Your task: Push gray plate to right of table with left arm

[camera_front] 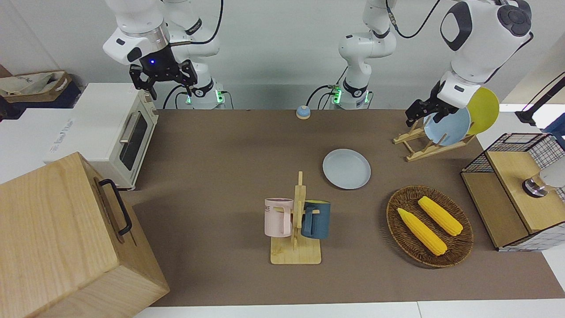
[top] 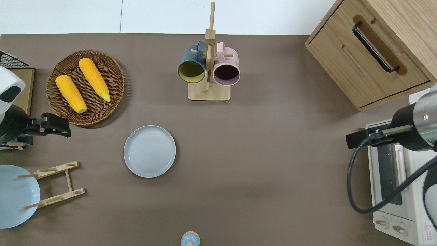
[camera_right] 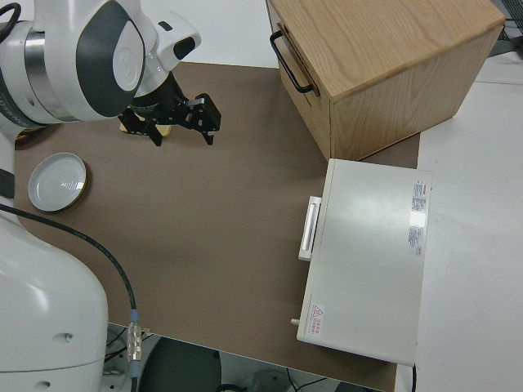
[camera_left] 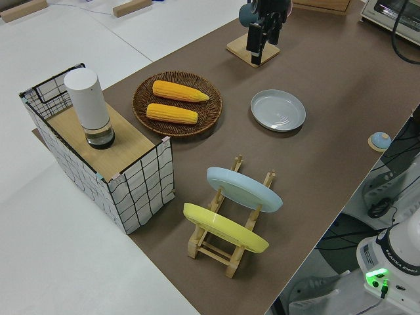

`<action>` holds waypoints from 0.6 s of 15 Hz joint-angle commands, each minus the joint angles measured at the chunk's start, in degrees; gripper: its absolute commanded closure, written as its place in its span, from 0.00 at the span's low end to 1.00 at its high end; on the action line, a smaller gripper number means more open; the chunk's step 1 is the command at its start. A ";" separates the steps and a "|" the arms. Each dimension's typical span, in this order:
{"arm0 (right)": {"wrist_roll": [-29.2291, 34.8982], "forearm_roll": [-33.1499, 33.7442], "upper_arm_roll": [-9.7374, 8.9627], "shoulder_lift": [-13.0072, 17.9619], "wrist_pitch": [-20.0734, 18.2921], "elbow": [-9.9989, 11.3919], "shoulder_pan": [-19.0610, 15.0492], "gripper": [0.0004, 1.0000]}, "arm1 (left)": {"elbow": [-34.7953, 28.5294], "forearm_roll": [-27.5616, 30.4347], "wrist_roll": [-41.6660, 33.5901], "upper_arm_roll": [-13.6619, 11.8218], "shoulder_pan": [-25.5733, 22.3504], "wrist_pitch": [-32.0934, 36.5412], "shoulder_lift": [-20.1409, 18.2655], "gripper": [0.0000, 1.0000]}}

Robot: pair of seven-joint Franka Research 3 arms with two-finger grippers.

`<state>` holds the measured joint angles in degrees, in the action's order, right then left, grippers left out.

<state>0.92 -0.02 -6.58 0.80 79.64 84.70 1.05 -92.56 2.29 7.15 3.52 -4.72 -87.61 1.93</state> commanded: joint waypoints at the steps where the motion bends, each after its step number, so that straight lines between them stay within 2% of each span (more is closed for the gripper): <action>1: 0.75 -0.25 -0.89 0.17 -0.89 -0.50 -1.14 0.02 | 0.36 -0.18 0.75 0.60 0.59 -0.45 0.26 0.00; 9: 0.75 -0.33 -0.98 0.17 -0.89 -0.50 -1.14 0.02 | 0.27 0.34 1.72 0.61 0.59 -0.98 0.88 0.00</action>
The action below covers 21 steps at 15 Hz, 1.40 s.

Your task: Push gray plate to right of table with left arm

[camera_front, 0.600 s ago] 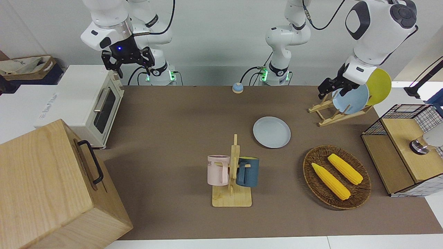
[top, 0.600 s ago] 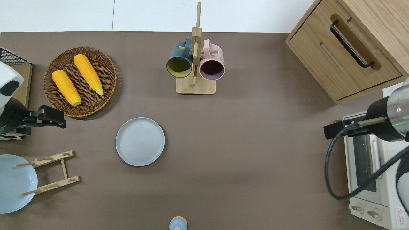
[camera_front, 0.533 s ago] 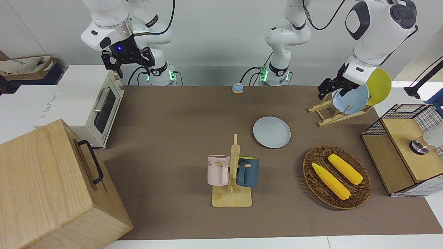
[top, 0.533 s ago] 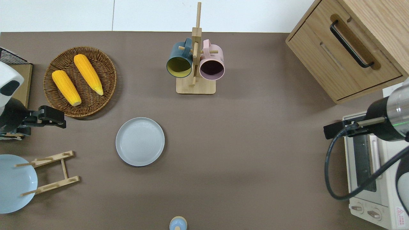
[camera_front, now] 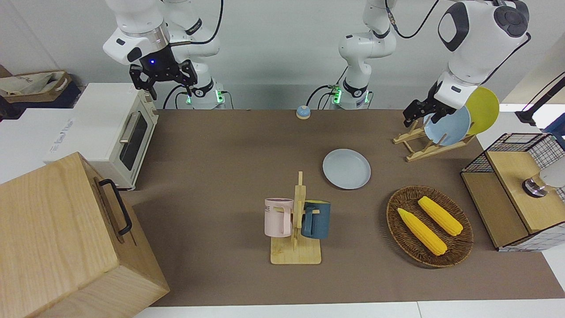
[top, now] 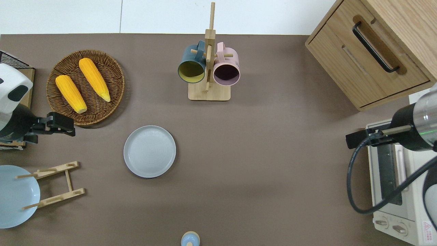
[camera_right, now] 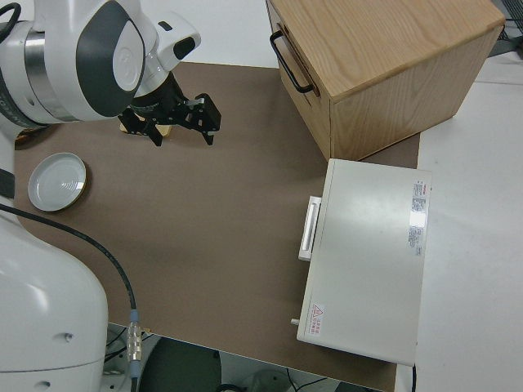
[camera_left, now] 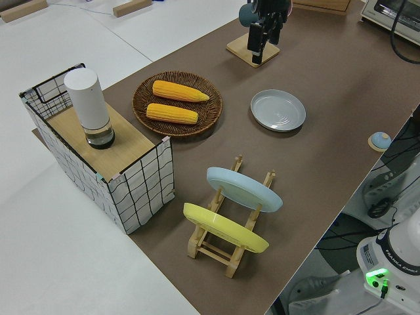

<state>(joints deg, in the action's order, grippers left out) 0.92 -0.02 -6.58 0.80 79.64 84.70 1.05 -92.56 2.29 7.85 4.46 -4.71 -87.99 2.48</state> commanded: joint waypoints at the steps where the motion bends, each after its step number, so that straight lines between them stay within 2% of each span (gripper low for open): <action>1: 0.75 -0.33 -0.98 0.17 -0.89 -0.50 -1.14 0.02 | 0.28 0.34 1.11 -0.33 0.58 -0.69 0.34 0.00; 6: 0.75 -0.33 -0.98 0.17 -0.89 -0.50 -1.14 0.02 | -0.68 0.78 1.20 -0.33 0.67 -3.05 0.51 0.00; 17: 0.75 -0.25 -0.98 0.17 -0.89 -0.50 -1.14 0.02 | -15.62 2.10 6.47 -0.42 2.59 -18.69 0.42 0.00; 21: 0.75 -0.33 -0.89 0.17 -0.89 -0.50 -1.14 0.02 | -20.02 2.63 9.02 1.34 3.48 -23.62 0.60 0.00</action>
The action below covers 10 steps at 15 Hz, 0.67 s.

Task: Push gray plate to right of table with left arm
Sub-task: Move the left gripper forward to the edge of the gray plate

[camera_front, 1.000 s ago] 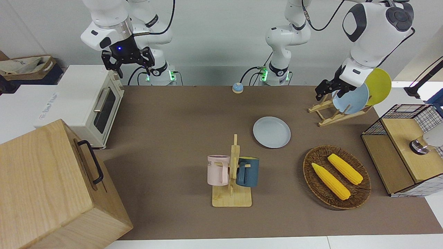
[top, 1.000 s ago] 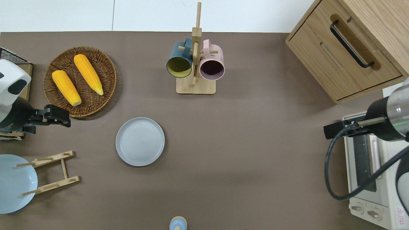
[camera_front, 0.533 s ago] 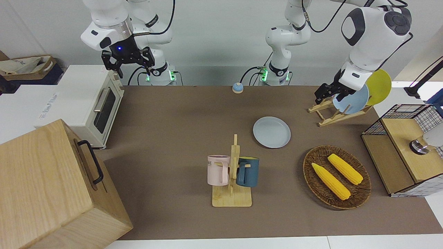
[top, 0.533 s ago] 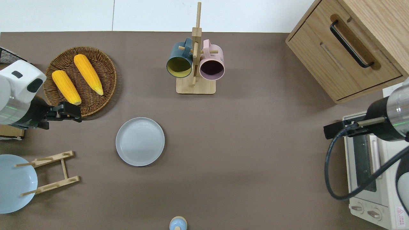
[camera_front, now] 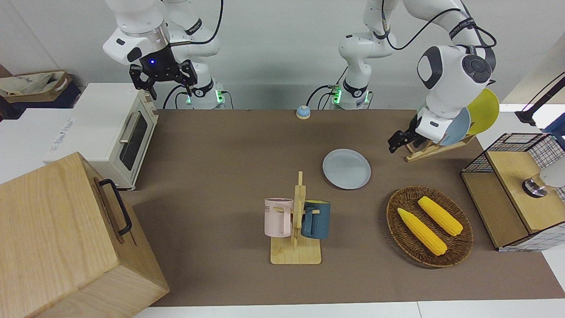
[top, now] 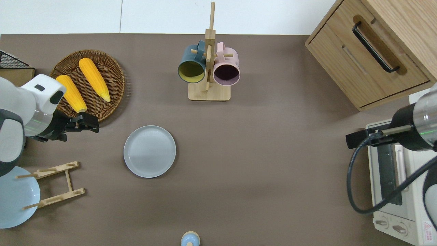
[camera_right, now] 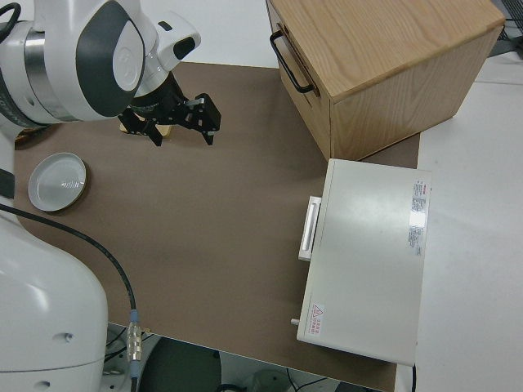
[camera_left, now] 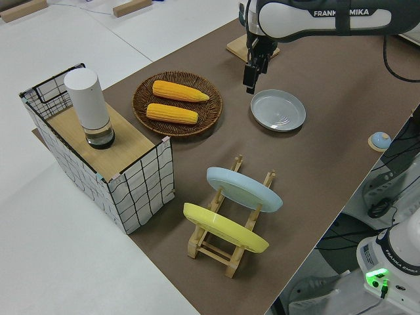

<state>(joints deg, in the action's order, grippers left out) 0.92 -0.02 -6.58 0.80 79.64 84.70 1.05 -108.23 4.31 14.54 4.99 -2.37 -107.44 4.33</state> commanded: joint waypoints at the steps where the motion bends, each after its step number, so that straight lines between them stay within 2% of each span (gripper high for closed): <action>1: 0.75 -0.33 -0.98 0.17 -0.89 -0.50 -1.14 0.02 | -5.15 0.70 2.33 0.98 1.14 -5.14 -1.00 0.00; 6: 0.75 -0.33 -0.98 0.17 -0.89 -0.50 -1.14 0.02 | -11.21 0.62 4.09 2.91 1.41 -12.69 0.24 0.00; 10: 0.75 -0.33 -0.98 0.17 -0.89 -0.50 -1.14 0.02 | -14.02 0.27 4.09 3.09 1.58 -15.08 1.11 0.00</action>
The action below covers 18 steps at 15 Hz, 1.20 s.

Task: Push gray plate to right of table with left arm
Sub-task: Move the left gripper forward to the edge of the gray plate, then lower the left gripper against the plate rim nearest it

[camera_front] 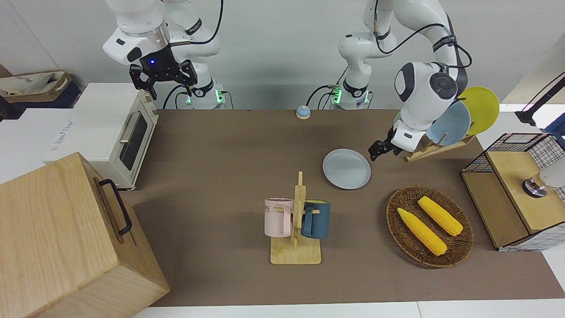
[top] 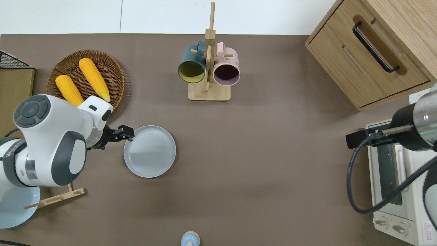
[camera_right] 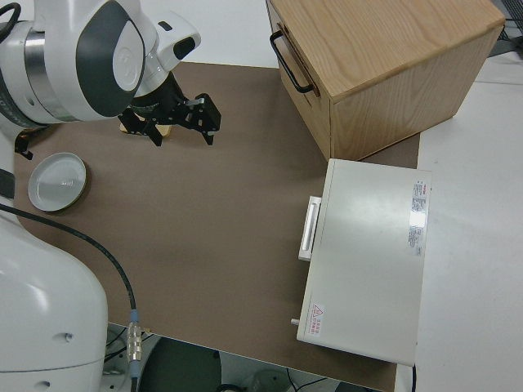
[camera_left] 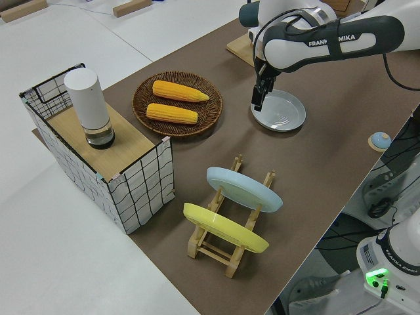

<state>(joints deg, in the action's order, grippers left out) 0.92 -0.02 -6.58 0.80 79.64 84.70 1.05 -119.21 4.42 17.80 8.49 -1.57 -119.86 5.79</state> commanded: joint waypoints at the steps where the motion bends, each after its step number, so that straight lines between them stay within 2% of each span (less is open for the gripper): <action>1: 0.75 -0.25 -0.98 0.17 -0.89 -0.50 -1.14 0.02 | -3.31 0.06 0.83 -0.41 0.86 -2.74 0.01 0.00; 15: 0.75 -0.33 -0.98 0.17 -0.89 -0.50 -1.14 0.02 | -7.17 -0.11 0.66 -0.41 1.21 -6.87 4.23 0.03; 18: 0.75 -0.33 -0.98 0.17 -0.89 -0.50 -1.14 0.02 | -7.09 -0.11 0.74 -0.41 1.39 -6.00 3.70 0.58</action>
<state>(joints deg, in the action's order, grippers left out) 0.92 -0.02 -6.58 0.80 79.64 84.70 1.05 -125.07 4.42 17.86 8.55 -1.03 -125.00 10.54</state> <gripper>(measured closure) 0.013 0.022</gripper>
